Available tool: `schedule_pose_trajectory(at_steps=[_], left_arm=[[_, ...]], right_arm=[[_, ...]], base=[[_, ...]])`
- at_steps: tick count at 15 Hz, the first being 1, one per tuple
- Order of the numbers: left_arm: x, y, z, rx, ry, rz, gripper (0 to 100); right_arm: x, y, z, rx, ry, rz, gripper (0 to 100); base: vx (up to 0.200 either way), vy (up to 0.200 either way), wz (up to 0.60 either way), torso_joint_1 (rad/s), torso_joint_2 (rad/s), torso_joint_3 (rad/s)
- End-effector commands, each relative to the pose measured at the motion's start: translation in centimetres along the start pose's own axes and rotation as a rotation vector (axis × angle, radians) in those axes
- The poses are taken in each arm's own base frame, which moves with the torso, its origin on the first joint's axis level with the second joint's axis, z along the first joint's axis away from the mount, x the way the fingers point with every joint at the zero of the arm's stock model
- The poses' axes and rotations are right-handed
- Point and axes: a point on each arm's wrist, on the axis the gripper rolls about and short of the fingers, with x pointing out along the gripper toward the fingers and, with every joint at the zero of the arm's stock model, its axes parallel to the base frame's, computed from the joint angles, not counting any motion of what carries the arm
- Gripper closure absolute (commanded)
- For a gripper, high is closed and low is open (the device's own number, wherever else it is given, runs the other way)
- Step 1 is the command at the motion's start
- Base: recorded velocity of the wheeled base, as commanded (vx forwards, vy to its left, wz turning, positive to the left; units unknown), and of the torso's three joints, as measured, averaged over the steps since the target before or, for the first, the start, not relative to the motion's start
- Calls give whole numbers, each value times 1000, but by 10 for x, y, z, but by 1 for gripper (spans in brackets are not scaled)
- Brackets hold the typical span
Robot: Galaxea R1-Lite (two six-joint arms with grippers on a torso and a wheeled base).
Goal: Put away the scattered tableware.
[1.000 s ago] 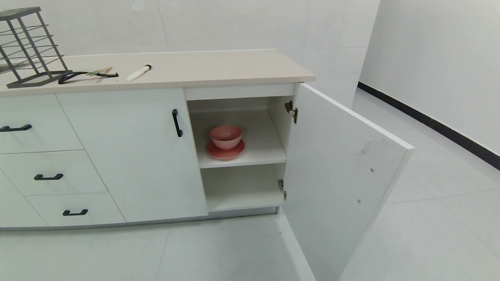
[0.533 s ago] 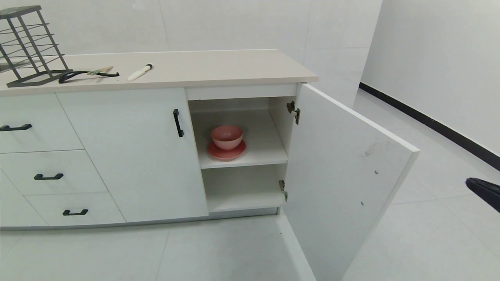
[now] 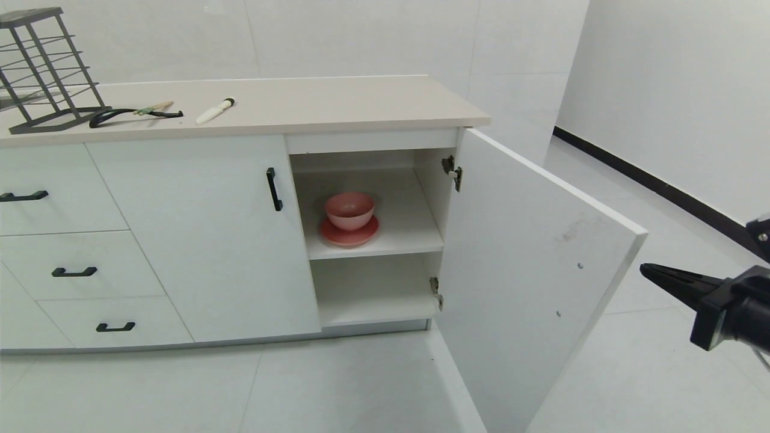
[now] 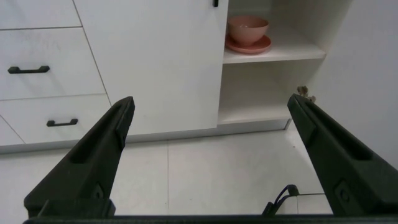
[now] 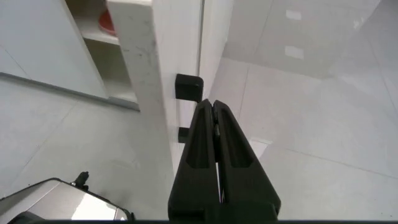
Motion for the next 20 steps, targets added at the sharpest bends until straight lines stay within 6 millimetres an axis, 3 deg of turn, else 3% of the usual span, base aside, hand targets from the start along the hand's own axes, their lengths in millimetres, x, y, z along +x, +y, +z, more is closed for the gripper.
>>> schedule_pose_trajectory(at_steps=[1,6,13,20], left_arm=[[0,0,0,0,0,0,0],[0,0,0,0,0,1,0],[0,0,0,0,0,1,0],[0,0,0,0,0,1,0]], right_arm=[[10,-5,0,6,14,-5,100],[41,-33,-3,-45,-62,16,100],[88,-48,-17,-100,-160,167,100],[98,-42,-25,-101,-153,234,100]], base=[[0,0,0,0,0,0],[0,0,0,0,0,0],[0,0,0,0,0,0],[0,0,0,0,0,0]])
